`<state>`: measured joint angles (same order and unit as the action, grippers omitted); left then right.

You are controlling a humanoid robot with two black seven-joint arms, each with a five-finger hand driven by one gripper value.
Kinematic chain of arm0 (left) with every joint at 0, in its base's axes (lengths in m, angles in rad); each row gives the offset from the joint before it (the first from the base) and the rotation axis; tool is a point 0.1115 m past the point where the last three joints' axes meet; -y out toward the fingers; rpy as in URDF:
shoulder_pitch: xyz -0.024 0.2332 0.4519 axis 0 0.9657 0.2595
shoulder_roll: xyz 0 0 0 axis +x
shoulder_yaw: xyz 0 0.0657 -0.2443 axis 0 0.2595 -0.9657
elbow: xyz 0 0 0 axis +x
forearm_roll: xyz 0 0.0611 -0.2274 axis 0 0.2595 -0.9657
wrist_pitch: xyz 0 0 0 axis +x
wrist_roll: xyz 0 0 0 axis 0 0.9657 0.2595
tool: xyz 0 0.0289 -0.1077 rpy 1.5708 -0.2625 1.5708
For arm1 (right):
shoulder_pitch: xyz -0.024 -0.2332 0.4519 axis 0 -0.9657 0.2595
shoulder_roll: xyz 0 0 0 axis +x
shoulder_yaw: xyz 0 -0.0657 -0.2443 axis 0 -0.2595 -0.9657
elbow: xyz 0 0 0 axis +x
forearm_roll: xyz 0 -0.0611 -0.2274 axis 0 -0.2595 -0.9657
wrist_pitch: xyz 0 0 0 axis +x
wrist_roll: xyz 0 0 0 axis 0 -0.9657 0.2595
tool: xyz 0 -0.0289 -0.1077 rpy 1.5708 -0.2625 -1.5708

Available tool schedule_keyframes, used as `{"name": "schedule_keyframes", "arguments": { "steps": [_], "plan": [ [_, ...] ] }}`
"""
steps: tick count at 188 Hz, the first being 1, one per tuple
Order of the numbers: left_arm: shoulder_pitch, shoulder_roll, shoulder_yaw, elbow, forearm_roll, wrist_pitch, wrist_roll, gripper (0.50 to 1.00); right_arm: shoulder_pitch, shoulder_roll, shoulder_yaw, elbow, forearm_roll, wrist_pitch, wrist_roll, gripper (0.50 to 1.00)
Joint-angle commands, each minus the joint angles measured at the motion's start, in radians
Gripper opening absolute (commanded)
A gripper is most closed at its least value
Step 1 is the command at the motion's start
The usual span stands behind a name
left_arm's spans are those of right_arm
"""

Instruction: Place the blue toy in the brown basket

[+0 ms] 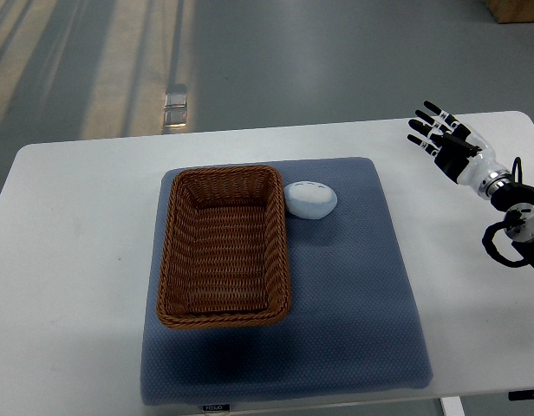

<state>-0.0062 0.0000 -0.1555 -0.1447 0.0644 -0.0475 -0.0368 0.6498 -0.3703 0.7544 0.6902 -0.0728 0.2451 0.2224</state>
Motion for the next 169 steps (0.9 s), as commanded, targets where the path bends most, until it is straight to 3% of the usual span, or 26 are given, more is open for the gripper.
{"name": "schedule_keyframes", "arguments": {
  "steps": [1,100,133,169],
  "plan": [
    [0.0,0.0,-0.001,0.001,0.0,0.0,0.0,1.0,-0.001,0.017,-0.004,0.0,-0.007,-0.001,0.0,0.911],
    [0.0,0.0,-0.004,0.001,0.0,0.0,0.0,1.0,0.002,0.016,-0.013,0.0,-0.033,0.0,0.003,0.911],
    [0.0,0.0,-0.007,0.001,0.0,0.0,0.0,1.0,0.001,0.013,-0.012,-0.001,-0.058,0.065,0.011,0.913],
    [0.0,0.0,-0.006,0.001,0.0,0.0,0.0,1.0,0.021,0.002,-0.012,-0.011,-0.062,0.063,0.014,0.913]
  ]
}}
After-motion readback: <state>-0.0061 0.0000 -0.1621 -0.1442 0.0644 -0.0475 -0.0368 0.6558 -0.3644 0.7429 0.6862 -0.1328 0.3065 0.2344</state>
